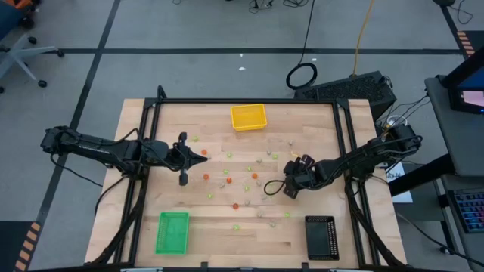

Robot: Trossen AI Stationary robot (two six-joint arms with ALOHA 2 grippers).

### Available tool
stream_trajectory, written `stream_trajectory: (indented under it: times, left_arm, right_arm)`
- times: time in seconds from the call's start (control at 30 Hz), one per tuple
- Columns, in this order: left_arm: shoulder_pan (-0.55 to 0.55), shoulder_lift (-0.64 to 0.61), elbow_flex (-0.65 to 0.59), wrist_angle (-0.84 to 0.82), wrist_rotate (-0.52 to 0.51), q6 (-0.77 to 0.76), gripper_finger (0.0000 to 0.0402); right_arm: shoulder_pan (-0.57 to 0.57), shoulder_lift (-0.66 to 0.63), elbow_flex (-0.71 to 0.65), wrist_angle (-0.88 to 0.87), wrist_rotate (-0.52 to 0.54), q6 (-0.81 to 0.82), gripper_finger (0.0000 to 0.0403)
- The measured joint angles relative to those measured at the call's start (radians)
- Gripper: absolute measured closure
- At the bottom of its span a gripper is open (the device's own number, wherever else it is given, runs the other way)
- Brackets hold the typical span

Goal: Sort Halloween decoration
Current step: Put the white skull toy into the green bin

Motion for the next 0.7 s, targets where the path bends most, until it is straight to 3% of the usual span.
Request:
stream_trajectory:
  times: [0.37,0.7]
  left_arm:
    - [0.000,0.000,0.000,0.000,0.000,-0.001,0.0402]
    - [0.000,0.000,0.000,0.000,0.000,0.000,0.0402]
  right_arm:
    - [-0.016,0.002,-0.002,0.007,0.010,0.023,0.0320]
    - [-0.045,0.002,-0.002,0.021,-0.001,0.023,0.0283]
